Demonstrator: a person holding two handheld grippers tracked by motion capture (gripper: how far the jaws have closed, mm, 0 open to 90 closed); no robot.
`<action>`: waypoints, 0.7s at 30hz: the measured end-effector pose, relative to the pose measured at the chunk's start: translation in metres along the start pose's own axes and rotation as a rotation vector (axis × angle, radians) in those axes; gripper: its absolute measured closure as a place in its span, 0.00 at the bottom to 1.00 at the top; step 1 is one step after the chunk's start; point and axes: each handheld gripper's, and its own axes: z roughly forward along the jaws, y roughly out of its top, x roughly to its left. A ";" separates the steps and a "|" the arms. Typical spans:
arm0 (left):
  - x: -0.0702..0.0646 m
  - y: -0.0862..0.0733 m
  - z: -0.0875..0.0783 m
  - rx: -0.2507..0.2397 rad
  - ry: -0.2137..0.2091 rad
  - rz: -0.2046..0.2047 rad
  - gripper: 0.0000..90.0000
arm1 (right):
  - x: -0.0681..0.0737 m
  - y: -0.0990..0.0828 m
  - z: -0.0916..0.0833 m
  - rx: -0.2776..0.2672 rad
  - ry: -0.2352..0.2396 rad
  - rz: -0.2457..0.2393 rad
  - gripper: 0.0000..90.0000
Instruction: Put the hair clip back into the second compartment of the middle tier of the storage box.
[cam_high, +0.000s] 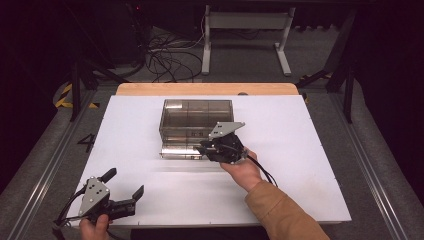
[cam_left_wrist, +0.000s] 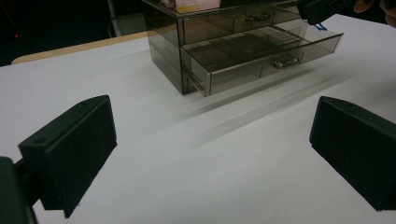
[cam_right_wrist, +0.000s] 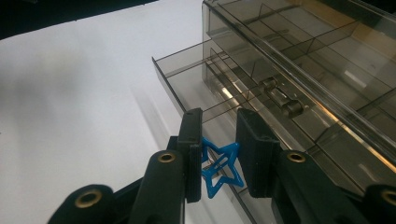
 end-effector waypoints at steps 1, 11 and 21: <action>0.000 0.000 0.000 0.000 0.001 -0.001 0.01 | 0.000 0.000 0.001 0.002 -0.004 -0.006 0.81; 0.000 0.000 0.000 0.000 0.001 0.001 0.01 | -0.001 -0.001 0.002 -0.004 -0.010 -0.020 0.81; 0.000 0.000 0.000 0.000 0.001 0.001 0.01 | -0.003 -0.002 0.008 0.020 -0.004 -0.037 0.81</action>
